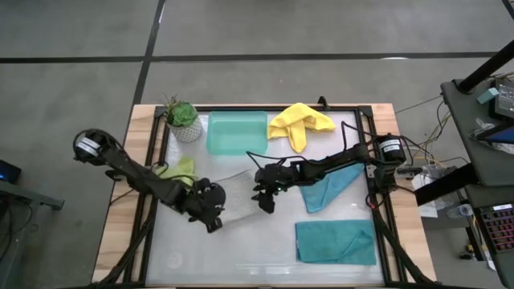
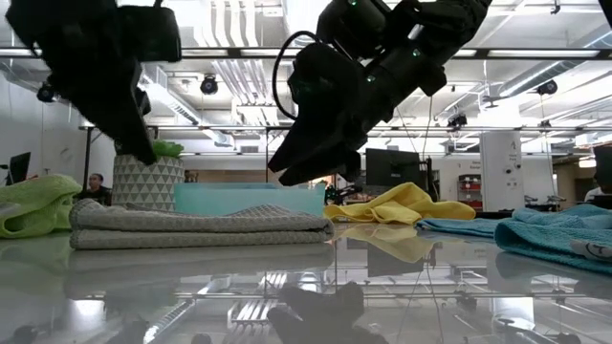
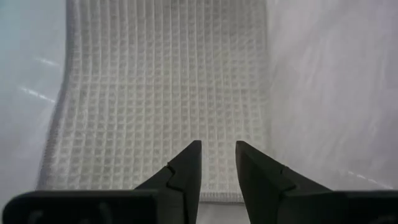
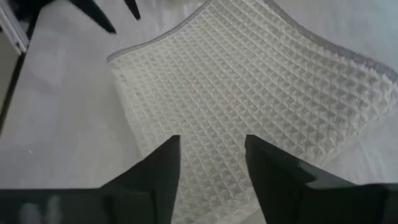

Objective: Fold microfiber towels
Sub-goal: Fold the gray microfiber towel

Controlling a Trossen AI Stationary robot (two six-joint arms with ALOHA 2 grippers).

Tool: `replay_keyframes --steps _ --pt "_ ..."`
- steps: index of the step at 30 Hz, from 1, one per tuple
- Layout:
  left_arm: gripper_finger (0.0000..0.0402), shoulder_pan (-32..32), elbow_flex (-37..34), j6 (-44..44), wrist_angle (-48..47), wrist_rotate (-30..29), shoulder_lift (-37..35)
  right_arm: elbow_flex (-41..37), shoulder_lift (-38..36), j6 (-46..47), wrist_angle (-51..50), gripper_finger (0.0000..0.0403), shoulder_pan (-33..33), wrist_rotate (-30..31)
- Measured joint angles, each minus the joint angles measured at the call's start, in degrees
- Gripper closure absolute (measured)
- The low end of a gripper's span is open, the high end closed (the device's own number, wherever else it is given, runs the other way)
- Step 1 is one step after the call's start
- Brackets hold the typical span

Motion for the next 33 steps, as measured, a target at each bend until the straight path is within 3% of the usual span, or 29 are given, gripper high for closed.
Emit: replay_keyframes --steps 6,19,33 --pt "0.0318 -0.1 -1.6 -1.4 0.6 -0.1 2.8 0.0 0.0 3.2 -1.3 0.0195 0.0 0.0" --pt "0.0318 -0.2 -1.6 -0.1 -3.0 0.3 7.2 0.0 0.0 10.9 -7.5 0.0193 -0.9 0.1" --pt "0.0318 -0.2 -1.5 -0.2 -2.8 0.0 10.6 -0.2 1.0 11.6 -6.3 0.0193 -1.5 6.2"
